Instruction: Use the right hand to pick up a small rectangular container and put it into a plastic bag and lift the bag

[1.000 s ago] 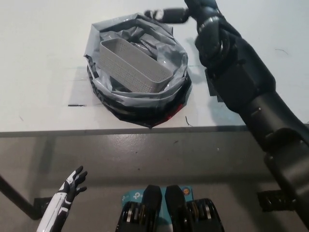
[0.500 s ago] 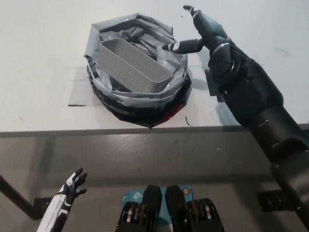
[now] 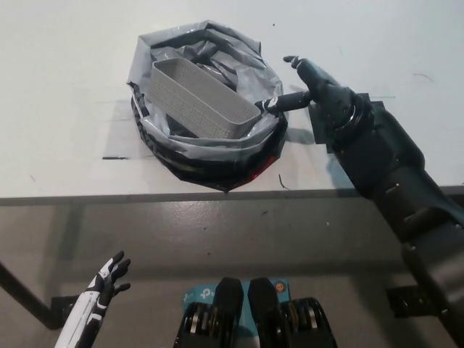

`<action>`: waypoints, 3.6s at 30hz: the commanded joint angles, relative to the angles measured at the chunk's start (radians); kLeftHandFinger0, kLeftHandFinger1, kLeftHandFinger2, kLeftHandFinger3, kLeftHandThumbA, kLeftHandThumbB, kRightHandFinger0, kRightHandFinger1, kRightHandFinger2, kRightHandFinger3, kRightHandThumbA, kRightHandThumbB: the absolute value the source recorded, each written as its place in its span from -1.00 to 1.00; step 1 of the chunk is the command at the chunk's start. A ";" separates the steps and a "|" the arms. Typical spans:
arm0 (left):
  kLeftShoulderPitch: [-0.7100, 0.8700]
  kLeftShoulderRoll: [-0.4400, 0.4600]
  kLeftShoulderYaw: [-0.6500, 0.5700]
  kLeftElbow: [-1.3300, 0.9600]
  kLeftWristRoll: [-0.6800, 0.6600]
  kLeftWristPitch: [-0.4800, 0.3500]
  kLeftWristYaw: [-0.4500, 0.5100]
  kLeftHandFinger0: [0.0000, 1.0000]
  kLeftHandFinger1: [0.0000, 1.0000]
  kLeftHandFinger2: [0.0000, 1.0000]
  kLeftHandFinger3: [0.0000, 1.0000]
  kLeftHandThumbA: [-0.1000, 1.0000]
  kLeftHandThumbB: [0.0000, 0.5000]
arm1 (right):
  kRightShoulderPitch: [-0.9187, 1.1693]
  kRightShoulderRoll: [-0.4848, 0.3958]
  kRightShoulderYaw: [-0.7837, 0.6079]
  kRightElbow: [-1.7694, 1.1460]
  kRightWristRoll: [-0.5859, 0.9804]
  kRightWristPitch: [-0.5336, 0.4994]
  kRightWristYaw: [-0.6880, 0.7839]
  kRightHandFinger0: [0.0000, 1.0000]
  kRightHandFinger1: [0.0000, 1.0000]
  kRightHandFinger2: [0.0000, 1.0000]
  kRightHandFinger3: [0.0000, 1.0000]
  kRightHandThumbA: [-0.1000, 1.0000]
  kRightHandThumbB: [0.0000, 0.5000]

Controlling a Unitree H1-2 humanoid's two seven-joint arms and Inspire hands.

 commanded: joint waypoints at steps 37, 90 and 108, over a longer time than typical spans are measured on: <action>-0.061 0.035 -0.001 -0.004 0.011 -0.030 -0.020 0.66 1.00 1.00 1.00 1.00 0.47 | -0.172 0.057 -0.326 0.152 0.288 0.040 -0.003 -1.00 -1.00 -0.82 0.09 0.63 0.17; -0.083 0.041 -0.005 -0.004 0.026 -0.018 -0.014 0.44 0.85 1.00 1.00 1.00 0.63 | -0.498 0.202 -0.784 -0.029 0.747 0.265 -0.108 -1.00 -0.87 0.26 1.00 -0.98 -0.63; -0.074 0.042 -0.015 -0.019 0.059 -0.017 -0.009 0.37 0.78 1.00 1.00 1.00 0.48 | -0.677 0.219 -0.838 0.056 0.830 0.203 -0.152 -1.00 -0.37 0.45 1.00 -0.95 -0.55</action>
